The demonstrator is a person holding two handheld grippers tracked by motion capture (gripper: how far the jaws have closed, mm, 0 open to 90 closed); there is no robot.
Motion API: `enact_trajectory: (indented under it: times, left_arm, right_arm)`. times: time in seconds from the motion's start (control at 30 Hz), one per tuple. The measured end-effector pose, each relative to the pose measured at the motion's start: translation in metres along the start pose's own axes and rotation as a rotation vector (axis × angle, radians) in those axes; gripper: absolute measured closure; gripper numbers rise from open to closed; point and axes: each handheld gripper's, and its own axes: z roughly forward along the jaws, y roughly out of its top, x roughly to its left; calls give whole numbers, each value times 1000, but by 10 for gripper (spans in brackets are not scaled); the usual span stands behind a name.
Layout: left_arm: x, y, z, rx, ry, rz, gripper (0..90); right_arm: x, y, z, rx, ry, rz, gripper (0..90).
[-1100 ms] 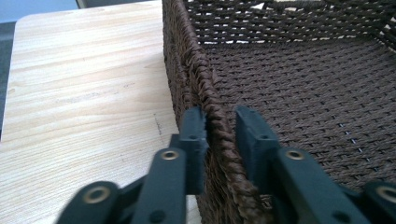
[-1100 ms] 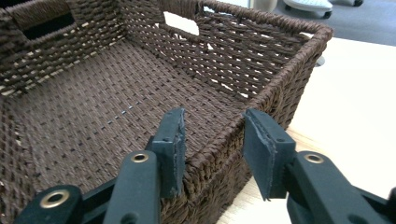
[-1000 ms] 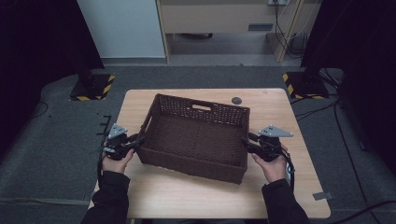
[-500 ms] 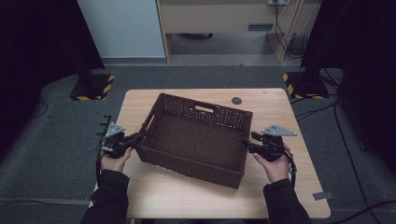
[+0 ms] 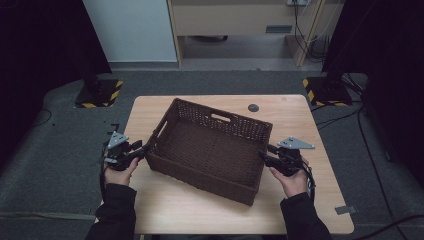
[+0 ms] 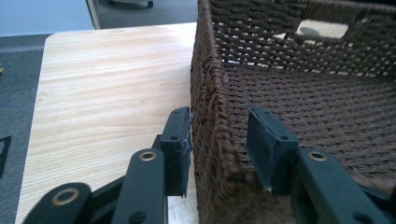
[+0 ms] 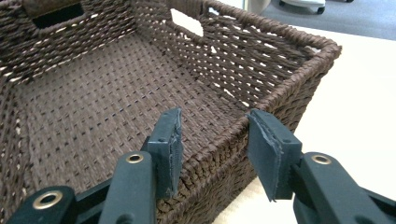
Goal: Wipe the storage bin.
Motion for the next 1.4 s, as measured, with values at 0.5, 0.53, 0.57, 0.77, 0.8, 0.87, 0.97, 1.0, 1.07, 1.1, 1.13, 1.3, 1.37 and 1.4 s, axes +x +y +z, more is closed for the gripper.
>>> enact_trajectory:
  times: [0.5, 0.53, 0.57, 0.77, 0.8, 0.87, 0.97, 1.0, 1.07, 1.1, 1.13, 1.3, 1.37, 1.4]
  left_arm:
    - [-10, -5, -9, -32, -23, -4, 583]
    - [-10, -5, -7, -33, -21, -7, 584]
    - [-9, -4, -6, -36, -19, -6, 583]
    - [-7, 1, 3, -37, 7, 0, 578]
    - [-8, 2, 2, -32, 6, 0, 576]
    - [-9, 2, 0, -29, -1, -1, 557]
    - [-12, -1, -6, -21, -27, -6, 512]
    - [-14, -3, -7, -22, -26, -1, 511]
    - [-20, -5, -9, -15, -38, 2, 507]
    - [-24, -6, -9, -16, -46, 8, 507]
    - [-26, -6, -8, -13, -53, 13, 507]
    - [-37, -5, 4, 14, -37, 72, 500]
    - [-33, -4, 5, 14, -50, 62, 493]
    - [-32, -5, 6, 10, -58, 54, 488]
  right_arm:
    - [6, 2, -15, -36, -24, -28, 496]
    - [4, 3, -14, -49, -37, -26, 478]
    - [2, 4, -14, -57, -46, -21, 468]
    - [-8, 3, -1, -38, -67, 7, 463]
    - [-8, 2, 0, -24, -64, 6, 465]
    - [-9, 0, 2, -22, -42, 18, 481]
    - [-6, 0, 1, -17, -52, 11, 492]
    - [-5, -1, 1, -18, -56, 11, 495]
    - [-4, -1, -1, -16, -55, 15, 509]
    - [-3, -1, -2, -14, -55, 17, 508]
    - [-1, -2, -3, -10, -57, 19, 507]
    - [2, -3, -10, 1, -40, 21, 507]
    - [1, 0, -13, 20, -29, 5, 520]
    - [1, 1, -14, 11, -31, 1, 519]
